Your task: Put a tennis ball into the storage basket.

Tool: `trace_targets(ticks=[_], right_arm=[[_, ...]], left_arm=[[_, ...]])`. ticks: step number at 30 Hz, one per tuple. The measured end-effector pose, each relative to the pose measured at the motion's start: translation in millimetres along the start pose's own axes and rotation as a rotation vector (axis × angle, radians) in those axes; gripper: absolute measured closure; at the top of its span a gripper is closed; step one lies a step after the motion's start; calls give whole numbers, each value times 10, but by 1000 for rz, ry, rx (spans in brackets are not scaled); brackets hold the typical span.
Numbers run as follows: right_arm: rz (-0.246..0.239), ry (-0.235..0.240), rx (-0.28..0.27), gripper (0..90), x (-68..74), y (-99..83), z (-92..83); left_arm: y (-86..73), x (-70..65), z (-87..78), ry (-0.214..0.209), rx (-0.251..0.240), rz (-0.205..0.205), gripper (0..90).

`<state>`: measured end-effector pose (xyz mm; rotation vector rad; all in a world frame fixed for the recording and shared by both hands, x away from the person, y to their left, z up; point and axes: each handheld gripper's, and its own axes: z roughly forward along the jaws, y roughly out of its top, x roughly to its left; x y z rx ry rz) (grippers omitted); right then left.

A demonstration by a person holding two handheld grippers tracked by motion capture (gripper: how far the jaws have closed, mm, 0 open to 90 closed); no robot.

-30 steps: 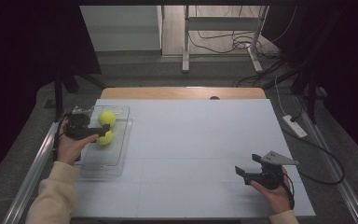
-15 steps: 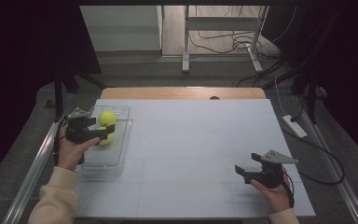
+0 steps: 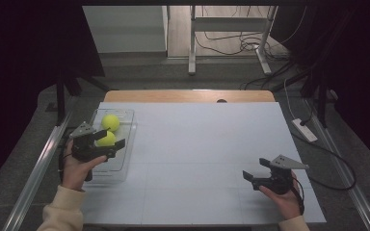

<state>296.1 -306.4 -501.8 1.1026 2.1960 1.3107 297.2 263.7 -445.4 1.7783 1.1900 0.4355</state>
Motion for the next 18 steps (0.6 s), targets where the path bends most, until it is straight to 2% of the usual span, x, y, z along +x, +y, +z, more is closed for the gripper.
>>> trace_targets(ticks=[3, 7, 16, 18], right_arm=[[2, -1, 0, 112, 1, 1, -13], [16, -5, -12, 111, -1, 5, -55], [23, -9, -20, 111, -3, 24, -86], [24, -11, -21, 111, -5, 25, -90]], left_arm=[[-29, -46, 6, -20, -4, -3, 124], [-121, -163, 28, -46, 0, 21, 118], [-365, -334, 51, -98, -7, 39, 103], [-435, -389, 54, -110, -8, 57, 101]])
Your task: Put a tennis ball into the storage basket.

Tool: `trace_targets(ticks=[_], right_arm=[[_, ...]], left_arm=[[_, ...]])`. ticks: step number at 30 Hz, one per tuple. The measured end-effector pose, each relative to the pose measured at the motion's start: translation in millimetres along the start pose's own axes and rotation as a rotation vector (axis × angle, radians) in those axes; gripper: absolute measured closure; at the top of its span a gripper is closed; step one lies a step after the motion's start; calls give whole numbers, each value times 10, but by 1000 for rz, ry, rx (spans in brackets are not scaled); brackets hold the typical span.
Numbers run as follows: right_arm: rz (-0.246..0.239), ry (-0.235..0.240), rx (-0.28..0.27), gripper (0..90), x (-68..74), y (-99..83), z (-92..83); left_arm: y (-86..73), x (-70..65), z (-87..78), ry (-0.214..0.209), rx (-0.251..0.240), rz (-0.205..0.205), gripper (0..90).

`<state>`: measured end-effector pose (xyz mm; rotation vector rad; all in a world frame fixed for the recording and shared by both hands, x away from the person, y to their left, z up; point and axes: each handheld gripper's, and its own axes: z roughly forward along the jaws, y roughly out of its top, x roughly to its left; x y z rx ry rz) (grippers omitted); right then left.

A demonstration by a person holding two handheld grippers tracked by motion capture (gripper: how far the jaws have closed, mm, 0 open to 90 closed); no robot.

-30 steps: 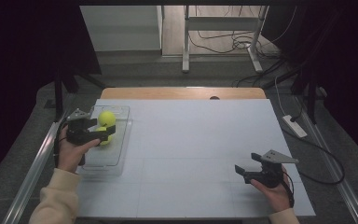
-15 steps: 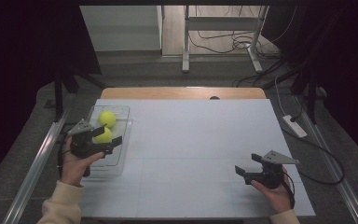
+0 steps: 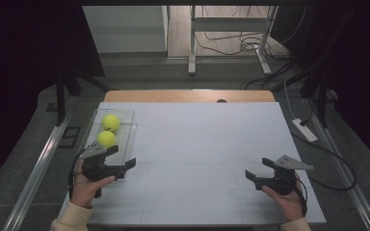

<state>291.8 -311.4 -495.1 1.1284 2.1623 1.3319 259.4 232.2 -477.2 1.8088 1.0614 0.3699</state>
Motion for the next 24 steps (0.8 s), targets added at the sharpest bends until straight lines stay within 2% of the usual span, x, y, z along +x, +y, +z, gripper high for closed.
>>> trace_targets(ticks=[5, 7, 9, 11, 16, 24], right_arm=[[-1, -8, -2, 111, -13, 8, -9], [-1, -9, -5, 111, -18, 14, -12], [1, -11, -9, 111, -21, 20, -19], [1, -12, -11, 111, -24, 22, -28], [0, -17, -18, 111, -27, 25, -54], [-4, -27, -38, 112, -23, 46, -86]], left_arm=[[-81, -105, 6, -34, -21, 24, 101], [-95, -147, 8, -32, -19, 46, 95], [-120, -186, 2, -46, -34, 48, 97], [-140, -211, 8, -43, -29, 60, 97], [-166, -218, 25, -30, -15, 73, 97], [-177, -209, 62, -35, -10, 66, 100]])
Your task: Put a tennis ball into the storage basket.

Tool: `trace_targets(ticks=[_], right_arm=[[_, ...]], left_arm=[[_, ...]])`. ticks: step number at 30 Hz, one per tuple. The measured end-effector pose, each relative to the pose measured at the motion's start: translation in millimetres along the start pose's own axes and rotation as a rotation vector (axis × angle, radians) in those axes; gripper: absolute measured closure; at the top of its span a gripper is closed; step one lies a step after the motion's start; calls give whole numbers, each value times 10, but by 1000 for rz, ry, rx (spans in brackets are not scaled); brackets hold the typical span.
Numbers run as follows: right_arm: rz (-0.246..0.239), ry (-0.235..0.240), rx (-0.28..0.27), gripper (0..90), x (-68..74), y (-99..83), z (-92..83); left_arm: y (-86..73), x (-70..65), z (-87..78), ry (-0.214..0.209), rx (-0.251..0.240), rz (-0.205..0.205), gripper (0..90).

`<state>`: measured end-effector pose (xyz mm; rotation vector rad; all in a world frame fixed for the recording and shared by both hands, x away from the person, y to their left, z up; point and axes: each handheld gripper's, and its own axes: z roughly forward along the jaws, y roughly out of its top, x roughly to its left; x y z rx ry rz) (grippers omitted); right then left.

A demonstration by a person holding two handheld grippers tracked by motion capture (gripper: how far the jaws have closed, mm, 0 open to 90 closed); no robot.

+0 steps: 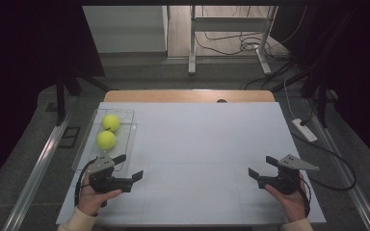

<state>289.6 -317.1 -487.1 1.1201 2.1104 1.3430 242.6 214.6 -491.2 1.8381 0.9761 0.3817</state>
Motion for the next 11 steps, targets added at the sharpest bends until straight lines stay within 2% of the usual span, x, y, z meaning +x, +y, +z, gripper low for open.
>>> trace_targets(ticks=[11], right_arm=[[-4, 9, 2, 113, 0, -21, 6]], left_arm=[[-5, 7, 32, -5, 11, -8, 101]])
